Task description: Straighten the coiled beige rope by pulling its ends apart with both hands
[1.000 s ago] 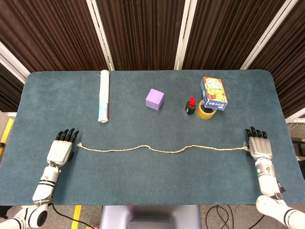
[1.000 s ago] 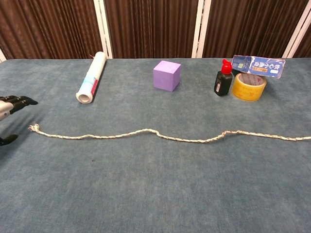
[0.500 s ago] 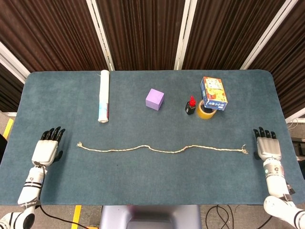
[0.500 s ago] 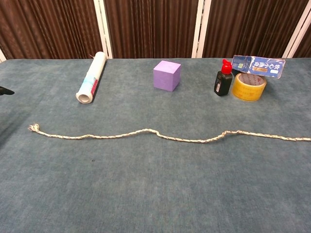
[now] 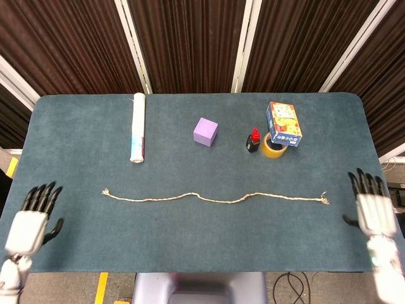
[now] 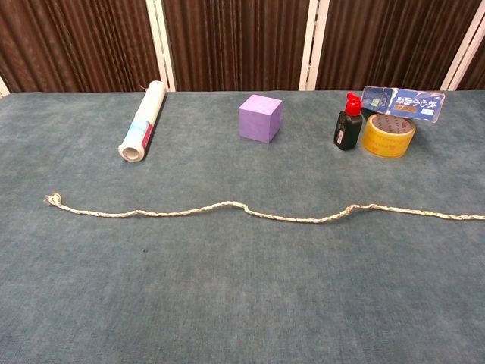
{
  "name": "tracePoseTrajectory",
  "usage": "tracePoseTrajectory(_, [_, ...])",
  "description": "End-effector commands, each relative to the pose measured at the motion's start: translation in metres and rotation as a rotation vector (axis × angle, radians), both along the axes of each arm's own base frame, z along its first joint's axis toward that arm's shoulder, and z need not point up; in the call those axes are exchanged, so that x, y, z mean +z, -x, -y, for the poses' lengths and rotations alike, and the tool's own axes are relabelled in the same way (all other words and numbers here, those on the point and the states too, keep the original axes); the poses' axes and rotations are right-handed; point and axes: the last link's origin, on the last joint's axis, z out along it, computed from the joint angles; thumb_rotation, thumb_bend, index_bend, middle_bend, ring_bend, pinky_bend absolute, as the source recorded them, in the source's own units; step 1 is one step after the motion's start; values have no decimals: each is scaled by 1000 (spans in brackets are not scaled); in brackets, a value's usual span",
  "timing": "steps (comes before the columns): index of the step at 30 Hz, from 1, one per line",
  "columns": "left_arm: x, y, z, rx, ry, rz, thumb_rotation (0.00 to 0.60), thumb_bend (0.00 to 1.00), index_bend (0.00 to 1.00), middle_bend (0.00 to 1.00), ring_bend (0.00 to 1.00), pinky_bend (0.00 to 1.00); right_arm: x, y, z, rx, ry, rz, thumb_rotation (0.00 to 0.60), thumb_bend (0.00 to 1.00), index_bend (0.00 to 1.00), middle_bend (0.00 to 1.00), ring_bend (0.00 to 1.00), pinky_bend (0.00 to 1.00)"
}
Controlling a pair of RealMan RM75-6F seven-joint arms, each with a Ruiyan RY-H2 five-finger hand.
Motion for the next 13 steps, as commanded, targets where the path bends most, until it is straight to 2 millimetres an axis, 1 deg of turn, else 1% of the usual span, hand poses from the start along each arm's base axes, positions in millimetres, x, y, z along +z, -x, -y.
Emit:
tracePoseTrajectory(1, [23, 5, 46, -13, -20, 8, 600, 384, 0, 0, 0, 77, 27, 7, -70, -73, 24, -1, 600, 229, 0, 0, 0, 0])
tracePoseTrajectory(2, [24, 5, 48, -14, -18, 11, 600, 383, 0, 0, 0, 76, 30, 7, -73, -80, 15, -7, 600, 229, 0, 0, 0, 0])
tracePoseTrajectory(5, [26, 8, 49, -10, 0, 10, 600, 381, 0, 0, 0, 76, 40, 8, -73, -100, 35, 32, 600, 229, 0, 0, 0, 0])
tracePoseTrajectory(13, [23, 9, 45, -5, 12, 5, 600, 382, 0, 0, 0, 76, 43, 0, -81, -57, 15, 32, 600, 229, 0, 0, 0, 0])
